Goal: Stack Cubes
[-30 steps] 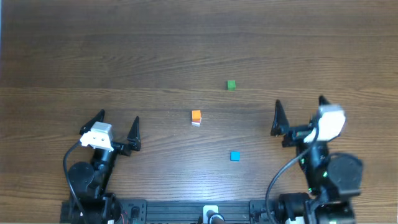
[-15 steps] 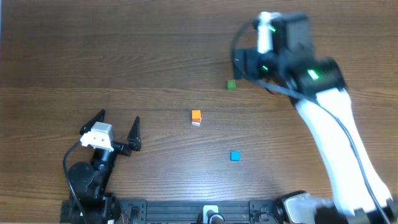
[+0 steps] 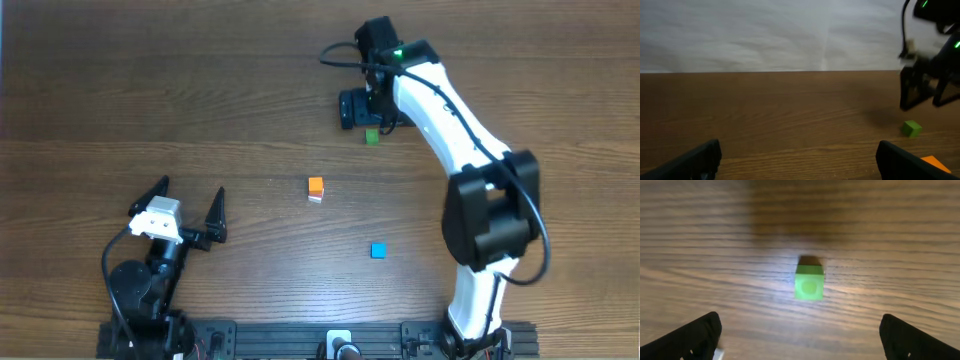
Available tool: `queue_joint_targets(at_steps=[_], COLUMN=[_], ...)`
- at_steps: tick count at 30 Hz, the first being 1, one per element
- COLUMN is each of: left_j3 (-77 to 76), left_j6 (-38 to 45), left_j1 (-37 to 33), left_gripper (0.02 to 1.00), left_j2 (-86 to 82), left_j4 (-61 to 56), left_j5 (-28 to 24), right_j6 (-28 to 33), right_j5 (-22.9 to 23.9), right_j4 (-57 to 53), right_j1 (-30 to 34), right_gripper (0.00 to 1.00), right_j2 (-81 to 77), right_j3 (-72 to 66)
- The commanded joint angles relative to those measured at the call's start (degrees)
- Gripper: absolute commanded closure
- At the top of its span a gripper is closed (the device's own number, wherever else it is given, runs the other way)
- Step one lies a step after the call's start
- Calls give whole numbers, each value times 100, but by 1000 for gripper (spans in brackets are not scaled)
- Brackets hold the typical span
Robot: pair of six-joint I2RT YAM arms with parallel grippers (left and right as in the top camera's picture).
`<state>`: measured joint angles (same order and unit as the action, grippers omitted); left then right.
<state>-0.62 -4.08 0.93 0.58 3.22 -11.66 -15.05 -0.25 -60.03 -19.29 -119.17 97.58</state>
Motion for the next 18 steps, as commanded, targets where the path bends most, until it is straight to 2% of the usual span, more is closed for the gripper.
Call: queue_joint_targets(at_steps=[1, 8, 11, 18], left_j3=[28, 28, 28, 28], left_j6=[66, 66, 66, 66], left_j1=[-31, -31, -31, -31], left_gripper=[18, 18, 20, 18], left_j2=[-42, -42, -42, -42], left_j4=[4, 4, 4, 4], left_j5=[-50, -50, -50, -50], right_j6=[-79, -55, -57, -63], right_j5=[76, 173, 323, 337], right_j4=[-2, 138, 127, 155], right_j1=[-2, 17, 17, 17], right_gripper=[9, 7, 77, 237], right_j2=[-470, -787, -787, -791], right_j3=[111, 92, 90, 7])
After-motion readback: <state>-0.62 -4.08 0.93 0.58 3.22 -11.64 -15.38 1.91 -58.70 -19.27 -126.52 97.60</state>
